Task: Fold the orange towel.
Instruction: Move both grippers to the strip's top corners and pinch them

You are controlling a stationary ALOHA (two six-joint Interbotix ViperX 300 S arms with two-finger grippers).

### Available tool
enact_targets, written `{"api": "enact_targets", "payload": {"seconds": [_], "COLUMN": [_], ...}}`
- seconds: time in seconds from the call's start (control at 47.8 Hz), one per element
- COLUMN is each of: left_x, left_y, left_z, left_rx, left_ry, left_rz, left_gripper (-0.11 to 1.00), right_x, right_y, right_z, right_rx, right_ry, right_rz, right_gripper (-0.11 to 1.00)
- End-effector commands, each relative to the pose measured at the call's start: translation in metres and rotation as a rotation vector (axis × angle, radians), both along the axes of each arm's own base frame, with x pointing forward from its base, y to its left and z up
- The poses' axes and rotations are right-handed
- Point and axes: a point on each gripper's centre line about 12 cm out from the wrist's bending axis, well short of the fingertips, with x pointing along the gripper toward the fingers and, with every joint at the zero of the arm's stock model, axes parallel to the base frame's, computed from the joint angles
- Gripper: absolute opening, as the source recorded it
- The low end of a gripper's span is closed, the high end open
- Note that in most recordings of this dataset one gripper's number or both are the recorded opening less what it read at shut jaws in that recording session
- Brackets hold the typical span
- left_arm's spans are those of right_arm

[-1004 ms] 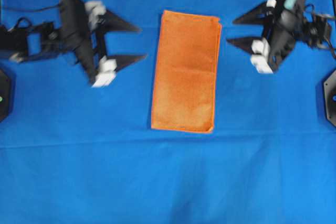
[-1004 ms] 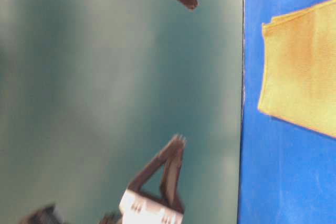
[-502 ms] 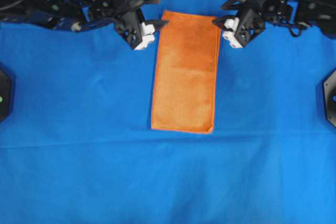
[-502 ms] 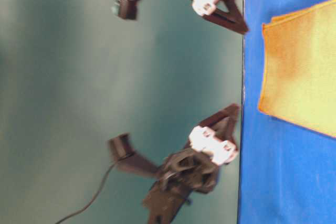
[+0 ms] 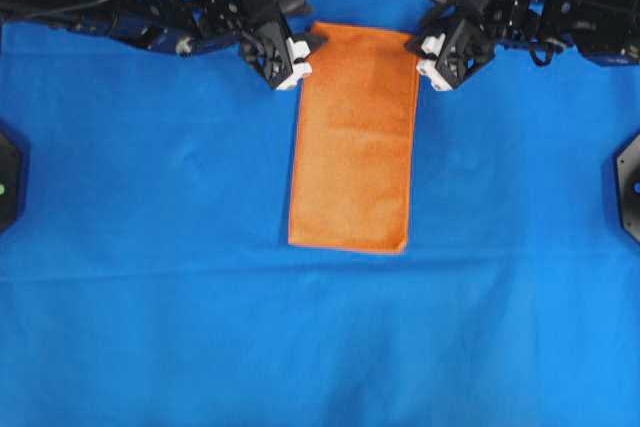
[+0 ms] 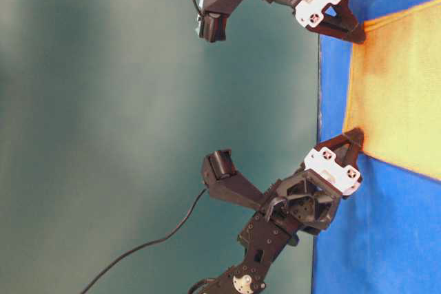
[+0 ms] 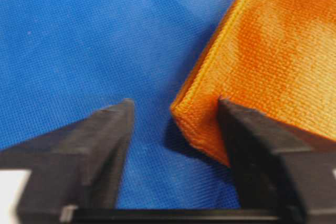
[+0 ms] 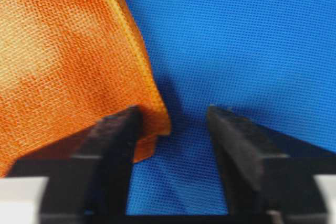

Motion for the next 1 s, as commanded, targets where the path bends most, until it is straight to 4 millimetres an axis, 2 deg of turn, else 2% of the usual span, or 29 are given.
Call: {"api": "enact_targets", "payload": {"seconds": [0.0, 0.126, 0.167, 0.23, 0.418, 0.565, 0.753, 0.983], "left_x": [0.002, 0.003, 0.004, 0.004, 0.004, 0.002, -0.004, -0.007], "left_y": [0.001, -0.005, -0.007, -0.009, -0.014, -0.016, -0.002, 0.012], "left_z": [0.01, 0.009, 0.008, 0.008, 0.008, 0.018, 0.036, 0.042], "left_rx": [0.012, 0.015, 0.015, 0.013, 0.011, 0.018, 0.039, 0.091], "left_ry": [-0.023, -0.017, -0.015, -0.014, -0.012, -0.022, -0.044, -0.038], "left_rz": [-0.001, -0.019, -0.024, -0.027, -0.036, -0.039, -0.012, -0.014], "left_gripper": [0.43, 0.15, 0.07, 0.02, 0.02, 0.02, 0.02, 0.02], "right_x": [0.006, 0.009, 0.009, 0.009, 0.011, 0.016, 0.019, 0.02], "right_y": [0.004, 0.01, 0.011, 0.01, 0.009, 0.004, -0.009, -0.023], "right_z": [0.006, 0.006, 0.006, 0.006, 0.008, 0.015, 0.026, 0.033], "right_rx": [-0.009, -0.008, -0.008, -0.008, -0.011, -0.023, -0.047, -0.063], "right_ry": [-0.023, -0.023, -0.022, -0.023, -0.029, -0.045, -0.064, -0.061], "right_rz": [0.016, 0.034, 0.036, 0.035, 0.035, 0.028, 0.006, -0.018], "right_gripper": [0.45, 0.09, 0.02, 0.02, 0.02, 0.02, 0.02, 0.02]}}
